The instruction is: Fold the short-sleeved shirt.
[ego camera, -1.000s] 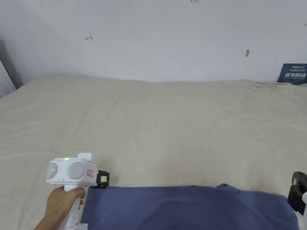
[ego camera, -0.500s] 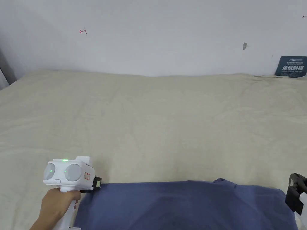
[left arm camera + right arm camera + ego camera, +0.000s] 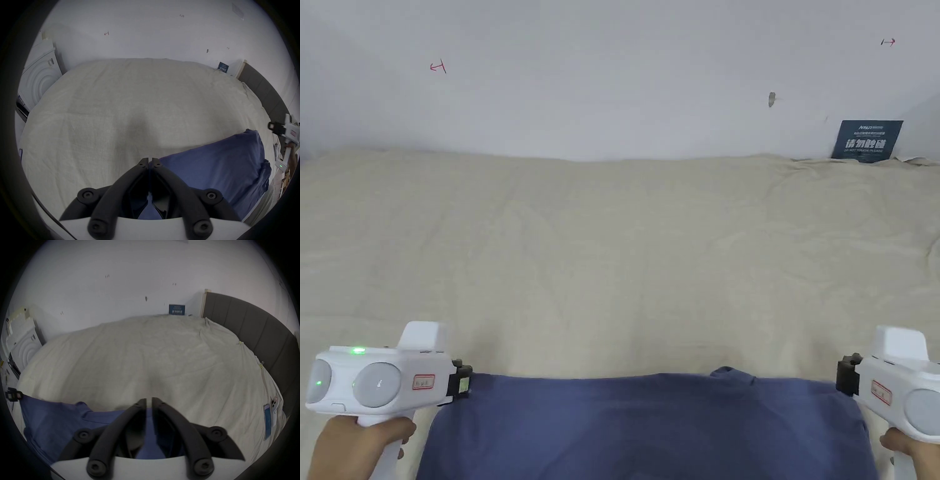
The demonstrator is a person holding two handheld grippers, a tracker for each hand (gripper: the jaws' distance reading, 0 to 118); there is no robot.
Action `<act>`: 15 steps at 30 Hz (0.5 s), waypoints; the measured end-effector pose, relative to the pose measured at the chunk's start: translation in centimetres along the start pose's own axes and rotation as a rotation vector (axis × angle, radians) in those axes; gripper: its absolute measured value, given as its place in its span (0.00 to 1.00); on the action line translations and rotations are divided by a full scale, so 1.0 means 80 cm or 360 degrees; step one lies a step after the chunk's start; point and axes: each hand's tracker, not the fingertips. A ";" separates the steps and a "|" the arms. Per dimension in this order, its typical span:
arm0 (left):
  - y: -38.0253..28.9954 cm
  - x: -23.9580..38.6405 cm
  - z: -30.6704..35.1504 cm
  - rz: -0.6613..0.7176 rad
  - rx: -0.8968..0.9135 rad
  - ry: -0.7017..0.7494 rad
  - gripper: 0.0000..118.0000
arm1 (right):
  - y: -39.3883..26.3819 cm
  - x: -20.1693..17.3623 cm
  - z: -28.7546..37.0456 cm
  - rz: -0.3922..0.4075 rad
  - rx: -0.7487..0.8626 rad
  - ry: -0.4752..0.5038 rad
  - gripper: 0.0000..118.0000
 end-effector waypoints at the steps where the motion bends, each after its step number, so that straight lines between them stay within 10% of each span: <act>1: -0.001 0.000 0.004 0.0002 0.0005 -0.0001 0.00 | -0.001 0.000 -0.008 0.0016 -0.0032 -0.0013 0.14; 4: -0.003 -0.003 0.013 0.0003 0.0025 -0.0011 0.00 | -0.005 0.007 -0.039 -0.0020 -0.0167 -0.0008 0.74; 6: -0.004 -0.007 0.015 0.0008 0.0031 -0.0013 0.00 | -0.008 0.009 -0.052 -0.0023 -0.0189 -0.0027 0.90; 12: -0.009 -0.011 0.024 0.0036 0.0037 -0.0022 0.00 | -0.011 0.013 -0.084 -0.0032 -0.0294 -0.0077 0.86; 15: -0.011 -0.012 0.024 0.0034 0.0035 -0.0017 0.00 | -0.011 0.014 -0.090 -0.0079 -0.0336 -0.0050 0.53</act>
